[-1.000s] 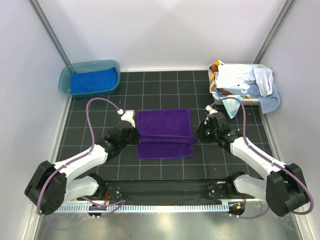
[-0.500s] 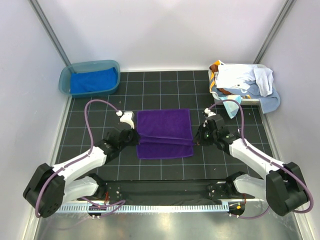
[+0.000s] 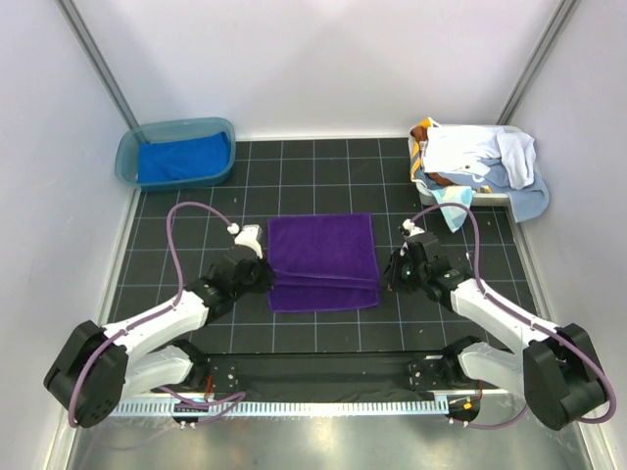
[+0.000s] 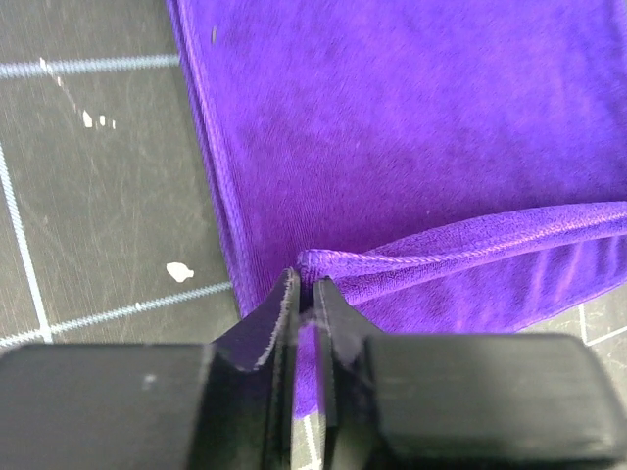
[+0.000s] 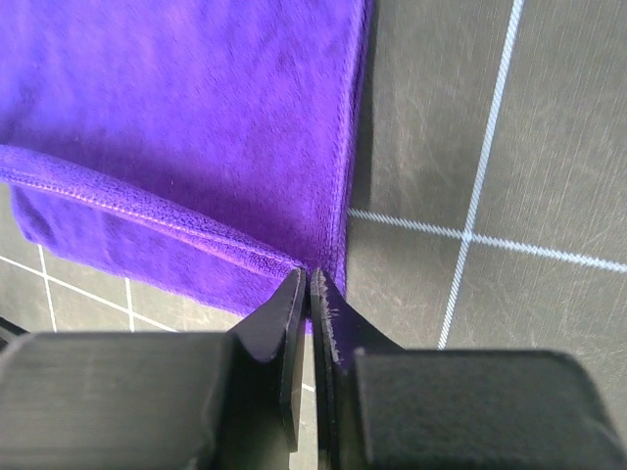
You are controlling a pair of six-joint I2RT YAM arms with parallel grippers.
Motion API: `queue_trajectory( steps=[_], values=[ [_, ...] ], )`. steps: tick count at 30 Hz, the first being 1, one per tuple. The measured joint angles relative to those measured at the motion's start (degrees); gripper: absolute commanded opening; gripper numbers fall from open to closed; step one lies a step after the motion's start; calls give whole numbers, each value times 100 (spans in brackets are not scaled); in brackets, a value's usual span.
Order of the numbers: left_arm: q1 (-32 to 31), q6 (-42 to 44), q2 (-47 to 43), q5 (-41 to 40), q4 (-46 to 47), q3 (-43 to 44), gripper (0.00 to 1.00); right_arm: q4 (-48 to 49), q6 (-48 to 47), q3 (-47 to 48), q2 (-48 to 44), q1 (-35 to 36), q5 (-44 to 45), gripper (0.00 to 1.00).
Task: Fold and stack the towels
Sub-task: Fold the towel
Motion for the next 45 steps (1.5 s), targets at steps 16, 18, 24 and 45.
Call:
queue_trajectory(
  steps=[16,18,24,45],
  values=[
    [-28,-387,-101,116,-15,-304,32,179,105,-208,11,15,-144,35],
    [-28,-435,-210,184,-44,-337,32,157,105,-216,-76,15,-146,36],
    [-31,-603,-758,393,-236,-470,33,37,107,-216,-372,15,-160,37],
    [-35,-1163,-616,354,-846,-122,25,-101,393,-197,39,94,-31,36]
  ],
)
